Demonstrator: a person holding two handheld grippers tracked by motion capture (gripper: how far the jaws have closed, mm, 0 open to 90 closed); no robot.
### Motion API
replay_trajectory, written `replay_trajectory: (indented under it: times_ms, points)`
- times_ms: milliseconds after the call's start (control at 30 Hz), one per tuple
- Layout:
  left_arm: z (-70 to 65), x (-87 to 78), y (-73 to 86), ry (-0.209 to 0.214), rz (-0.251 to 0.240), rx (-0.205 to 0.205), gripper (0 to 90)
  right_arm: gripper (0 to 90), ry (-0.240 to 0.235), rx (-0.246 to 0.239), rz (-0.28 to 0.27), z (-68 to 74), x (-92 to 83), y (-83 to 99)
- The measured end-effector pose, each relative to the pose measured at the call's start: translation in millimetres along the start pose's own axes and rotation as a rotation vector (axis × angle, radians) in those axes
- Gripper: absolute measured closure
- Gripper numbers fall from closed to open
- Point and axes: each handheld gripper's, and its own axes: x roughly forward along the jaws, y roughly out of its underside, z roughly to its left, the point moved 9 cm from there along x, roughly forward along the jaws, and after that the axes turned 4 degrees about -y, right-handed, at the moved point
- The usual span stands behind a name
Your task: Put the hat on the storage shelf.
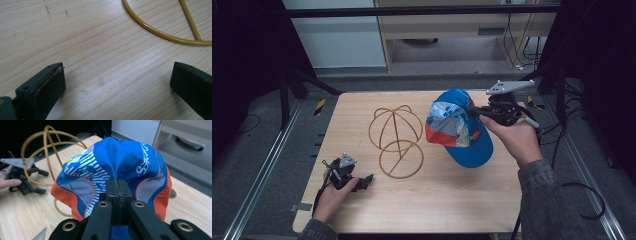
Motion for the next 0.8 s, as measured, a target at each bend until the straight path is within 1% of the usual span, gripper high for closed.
replay_trajectory:
  times_ms: [267,433,667,733,800]
  points:
    - [-0.5,0.1,-0.1,0.001,-0.002,-0.006,0.0,90.0,-0.014,-0.032,-0.055,18.4,-6.1,-22.0]
    - [-0.3,0.2,-0.3,0.000,-0.003,-0.005,0.0,90.0,-0.034,-0.057,-0.091,33.6,-10.6,-36.6]
    - [-0.2,0.1,-0.1,0.000,-0.002,-0.003,0.0,90.0,-0.043,-0.093,-0.119,49.1,-12.7,-49.5]
    - [-0.3,0.2,-0.2,0.000,-0.003,-0.004,0.0,90.0,-0.049,-0.091,-0.134,53.3,-13.5,-53.4]
    - [-0.2,0.1,-0.1,0.001,-0.001,-0.002,0.0,90.0,-0.047,-0.102,-0.143,57.9,-14.2,-57.9]
